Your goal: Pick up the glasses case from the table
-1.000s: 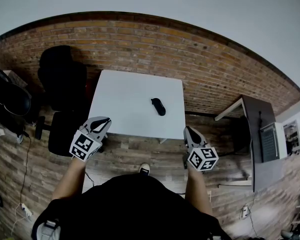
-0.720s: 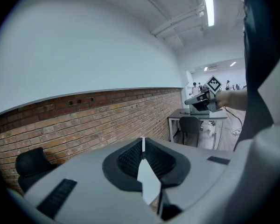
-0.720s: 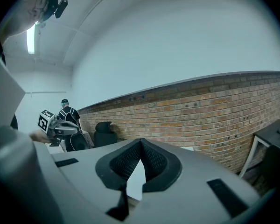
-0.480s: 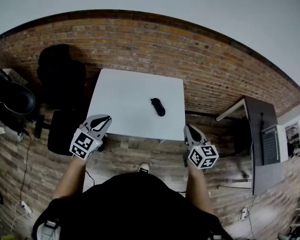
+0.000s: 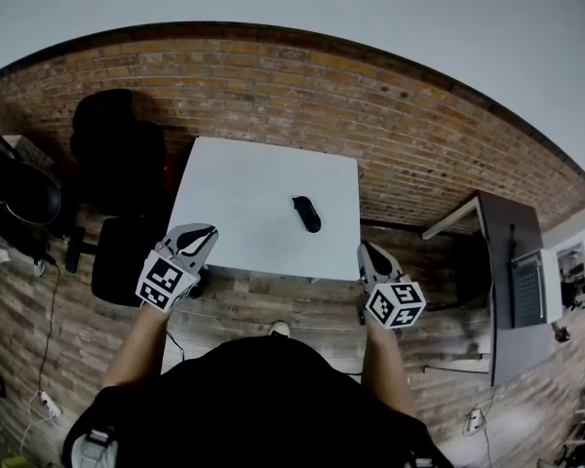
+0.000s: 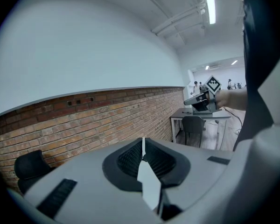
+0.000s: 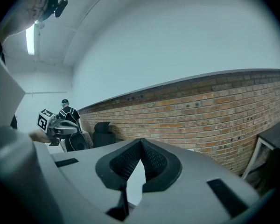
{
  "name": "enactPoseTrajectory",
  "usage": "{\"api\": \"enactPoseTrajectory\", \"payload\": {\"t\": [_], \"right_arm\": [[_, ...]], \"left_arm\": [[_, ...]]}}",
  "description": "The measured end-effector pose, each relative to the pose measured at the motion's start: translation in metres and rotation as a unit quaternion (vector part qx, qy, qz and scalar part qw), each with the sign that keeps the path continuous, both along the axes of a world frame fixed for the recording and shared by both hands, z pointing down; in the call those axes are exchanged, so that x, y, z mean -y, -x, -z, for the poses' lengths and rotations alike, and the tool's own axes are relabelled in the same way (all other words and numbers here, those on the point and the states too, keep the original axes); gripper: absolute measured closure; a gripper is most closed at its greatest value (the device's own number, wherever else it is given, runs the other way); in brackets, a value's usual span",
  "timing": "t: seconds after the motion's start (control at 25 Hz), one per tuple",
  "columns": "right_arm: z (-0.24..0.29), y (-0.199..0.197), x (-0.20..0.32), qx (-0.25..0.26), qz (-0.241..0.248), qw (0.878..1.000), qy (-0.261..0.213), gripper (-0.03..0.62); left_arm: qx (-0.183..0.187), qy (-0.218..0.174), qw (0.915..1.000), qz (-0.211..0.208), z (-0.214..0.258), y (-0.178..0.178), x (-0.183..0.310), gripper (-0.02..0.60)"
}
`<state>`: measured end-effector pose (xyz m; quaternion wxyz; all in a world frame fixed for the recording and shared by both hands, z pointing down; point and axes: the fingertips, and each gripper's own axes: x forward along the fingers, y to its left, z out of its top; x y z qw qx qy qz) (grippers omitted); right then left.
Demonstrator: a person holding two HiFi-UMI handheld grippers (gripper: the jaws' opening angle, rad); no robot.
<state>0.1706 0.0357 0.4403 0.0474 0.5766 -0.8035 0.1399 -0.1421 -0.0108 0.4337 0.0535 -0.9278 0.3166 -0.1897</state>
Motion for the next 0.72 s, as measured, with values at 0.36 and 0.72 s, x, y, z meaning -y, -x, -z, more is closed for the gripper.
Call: {"api": "enactPoseTrajectory", "payload": {"t": [0.36,0.72], "right_arm": [[0.000,-0.009,0.021,0.004,0.005,1.000,0.000,0.580],[-0.002,-0.020,0.042,0.010,0.016,1.000,0.001,0.580]], "left_arm": [[0.006,-0.003,0.9999,0.008,-0.001,-0.007,0.019,0.557],[0.009,-0.001,0.9998,0.016,0.000,-0.020,0.032,0.557]]}}
